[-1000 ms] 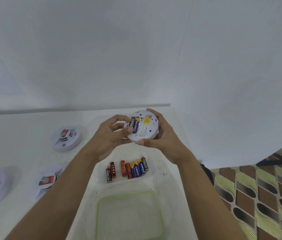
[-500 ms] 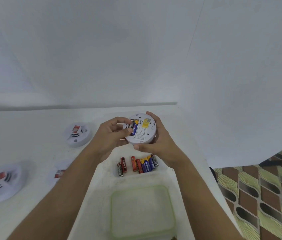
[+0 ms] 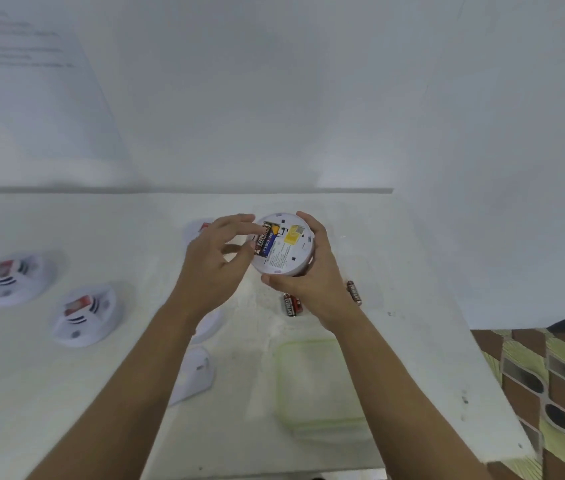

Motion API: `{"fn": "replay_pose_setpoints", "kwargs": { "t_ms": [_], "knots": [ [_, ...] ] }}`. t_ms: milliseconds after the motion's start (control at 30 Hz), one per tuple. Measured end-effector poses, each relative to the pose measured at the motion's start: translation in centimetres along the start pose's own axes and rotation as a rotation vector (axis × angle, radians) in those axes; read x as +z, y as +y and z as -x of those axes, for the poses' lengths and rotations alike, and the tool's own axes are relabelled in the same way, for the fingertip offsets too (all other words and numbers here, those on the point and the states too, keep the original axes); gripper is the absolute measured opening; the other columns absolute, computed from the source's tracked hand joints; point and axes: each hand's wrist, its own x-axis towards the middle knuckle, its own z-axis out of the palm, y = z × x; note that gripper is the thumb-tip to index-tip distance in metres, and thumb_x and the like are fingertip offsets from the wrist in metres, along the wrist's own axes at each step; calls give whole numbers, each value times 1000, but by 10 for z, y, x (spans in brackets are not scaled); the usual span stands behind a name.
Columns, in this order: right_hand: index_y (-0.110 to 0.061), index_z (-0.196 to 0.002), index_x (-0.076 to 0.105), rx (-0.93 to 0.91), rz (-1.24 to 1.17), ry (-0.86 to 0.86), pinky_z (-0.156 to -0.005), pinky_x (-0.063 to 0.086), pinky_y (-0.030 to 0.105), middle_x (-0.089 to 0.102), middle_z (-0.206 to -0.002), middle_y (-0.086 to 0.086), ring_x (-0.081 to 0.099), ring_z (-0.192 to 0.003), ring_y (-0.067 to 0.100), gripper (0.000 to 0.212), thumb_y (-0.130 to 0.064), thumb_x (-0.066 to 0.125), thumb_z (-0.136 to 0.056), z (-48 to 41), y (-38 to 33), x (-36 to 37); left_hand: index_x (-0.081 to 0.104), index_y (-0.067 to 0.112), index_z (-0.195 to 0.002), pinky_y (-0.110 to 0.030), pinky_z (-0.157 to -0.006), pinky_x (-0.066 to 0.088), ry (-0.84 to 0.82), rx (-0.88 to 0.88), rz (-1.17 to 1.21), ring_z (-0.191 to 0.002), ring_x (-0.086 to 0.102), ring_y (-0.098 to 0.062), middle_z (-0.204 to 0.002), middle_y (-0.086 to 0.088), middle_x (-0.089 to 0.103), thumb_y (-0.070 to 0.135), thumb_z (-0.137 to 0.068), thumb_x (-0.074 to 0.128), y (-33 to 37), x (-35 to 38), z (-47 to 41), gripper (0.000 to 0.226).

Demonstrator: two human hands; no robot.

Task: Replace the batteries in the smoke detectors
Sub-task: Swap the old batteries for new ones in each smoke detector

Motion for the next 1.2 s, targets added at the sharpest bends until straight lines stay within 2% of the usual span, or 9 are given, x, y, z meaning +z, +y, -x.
{"fn": "replay_pose_setpoints", "kwargs": {
  "t_ms": [133, 300, 467, 567, 633, 733, 867, 1033, 1200],
  "knots": [
    [-22, -146, 35, -3, 12, -46, -87, 59, 35, 53, -140, 3, 54, -130, 19, 98, 18, 81, -70, 6, 5, 17, 70, 32, -101, -7, -78, 47, 90, -34, -98, -105, 60, 2, -114, 11, 67, 3, -92, 60, -8, -24, 21, 32],
    [-36, -143, 38, 7, 22, -89, -94, 58, 43, 46, -147, 1, 51, -134, 18, 100, 6, 87, -67, 16, 7, 28, 70, 29, -95, -9, -61, 45, 95, -192, -187, -84, 62, -2, -95, 9, 71, 9, -92, 61, -23, -45, 59, 22],
    [-27, -145, 36, 27, 8, -155, -85, 57, 27, 57, -124, -36, 57, -120, -5, 97, 19, 79, -71, 28, 1, 32, 70, 22, -97, -6, -69, 40, 107, -215, -304, -93, 59, -1, -97, 11, 68, 5, -88, 64, -37, -56, 100, 20],
    [-27, -145, 37, 36, -10, -206, -83, 59, 31, 58, -134, -17, 59, -122, 4, 98, 19, 79, -71, 38, -1, 34, 60, 21, -92, -25, -78, 43, 105, -309, -386, -92, 55, -10, -95, 4, 62, 4, -84, 65, -48, -60, 126, 20],
    [-31, -142, 40, 39, -26, -234, -80, 59, 32, 58, -136, -8, 60, -122, 7, 97, 21, 78, -71, 44, -2, 38, 54, 23, -95, -35, -83, 44, 25, -425, -416, -97, 52, -18, -101, 3, 58, 19, -81, 68, -51, -61, 141, 20],
    [-32, -142, 41, 36, -49, -265, -80, 59, 33, 57, -137, -7, 58, -125, 10, 96, 22, 77, -70, 54, -3, 42, 50, 29, -109, -32, -84, 41, -147, -502, -497, -101, 47, -14, -109, 11, 51, 51, -73, 77, -47, -61, 157, 50],
    [-30, -142, 41, 45, -64, -283, -82, 59, 33, 57, -138, -5, 57, -127, 13, 95, 20, 79, -70, 67, -4, 39, 52, 28, -129, -39, -99, 44, -245, -511, -542, -113, 49, -13, -123, 11, 54, 43, -74, 82, -38, -61, 163, 64],
    [-26, -147, 40, 69, -49, -268, -83, 60, 36, 56, -139, -3, 58, -125, 13, 98, 18, 81, -69, 80, -5, 29, 58, 19, -133, -37, -96, 45, -239, -472, -651, -108, 54, -18, -120, 3, 61, 49, -71, 82, -32, -60, 169, 73],
    [-26, -148, 41, 80, -44, -259, -89, 60, 42, 55, -141, -2, 56, -128, 15, 99, 14, 84, -68, 87, -3, 22, 57, 21, -137, -32, -99, 42, -321, -486, -690, -119, 49, -17, -133, 4, 55, 53, -72, 80, -25, -59, 169, 75]
  ]
}}
